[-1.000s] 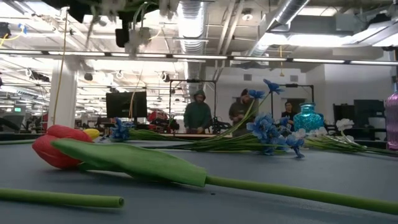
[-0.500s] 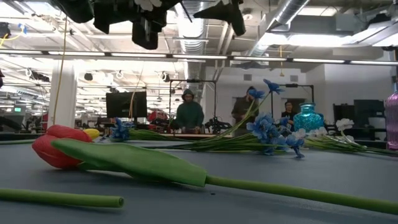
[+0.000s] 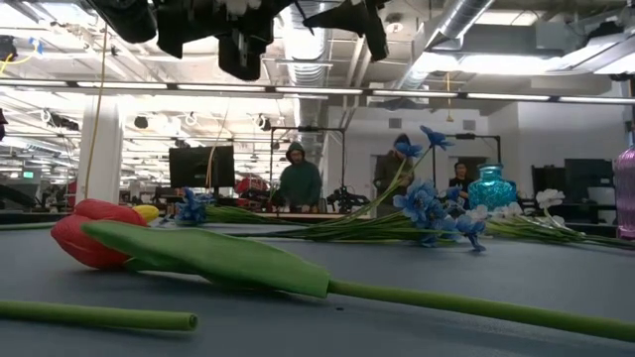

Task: Sort flowers into vase by color
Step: Put the bottom white flowers into the blue vase

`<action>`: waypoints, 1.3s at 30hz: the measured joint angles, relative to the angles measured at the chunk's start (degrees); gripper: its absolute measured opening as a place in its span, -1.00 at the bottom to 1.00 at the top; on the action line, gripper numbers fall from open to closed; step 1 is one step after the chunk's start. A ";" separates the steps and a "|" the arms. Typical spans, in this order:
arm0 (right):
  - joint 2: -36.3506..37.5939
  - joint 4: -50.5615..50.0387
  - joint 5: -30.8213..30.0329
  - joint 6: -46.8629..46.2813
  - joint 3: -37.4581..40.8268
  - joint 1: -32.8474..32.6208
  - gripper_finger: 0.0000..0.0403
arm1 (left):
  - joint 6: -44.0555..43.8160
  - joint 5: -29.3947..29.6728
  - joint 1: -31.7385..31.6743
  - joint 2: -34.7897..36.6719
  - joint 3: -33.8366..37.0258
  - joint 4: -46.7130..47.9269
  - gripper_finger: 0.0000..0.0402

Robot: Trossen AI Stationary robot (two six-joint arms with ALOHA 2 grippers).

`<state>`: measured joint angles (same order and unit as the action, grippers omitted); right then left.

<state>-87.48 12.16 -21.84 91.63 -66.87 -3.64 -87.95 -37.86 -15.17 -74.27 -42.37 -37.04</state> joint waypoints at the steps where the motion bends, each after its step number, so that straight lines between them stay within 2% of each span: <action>1: 0.00 -0.42 0.57 -0.11 0.00 0.04 -0.04 | -0.09 0.65 0.26 0.01 0.00 -0.28 -0.96; 6: 0.01 0.57 0.79 -0.09 -0.01 0.02 -0.26 | 0.53 1.43 0.50 0.01 0.00 -0.01 -0.96; 11: 0.02 -0.39 1.05 -0.13 -0.02 0.02 -0.38 | 1.50 2.70 0.60 0.01 0.00 0.07 -0.96; 16: 0.02 -0.60 1.71 -0.26 -0.02 -0.09 -0.41 | 1.80 3.73 0.60 0.01 0.00 0.35 -0.96; 21: 0.02 -0.62 5.10 -1.55 -0.02 -0.13 -0.42 | 1.99 3.83 0.60 0.01 0.00 0.58 -0.96; 28: 0.02 -0.26 5.24 -2.93 -0.02 -0.11 -0.46 | 1.97 3.74 0.72 0.01 0.00 0.70 -0.96; 39: 0.02 -1.28 5.26 -6.33 -0.02 -0.07 -0.84 | 3.29 3.86 1.06 0.01 0.00 0.54 -0.95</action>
<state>-87.46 10.88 -16.58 85.30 -66.89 -3.70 -84.66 -34.00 -14.11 -74.26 -42.37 -36.50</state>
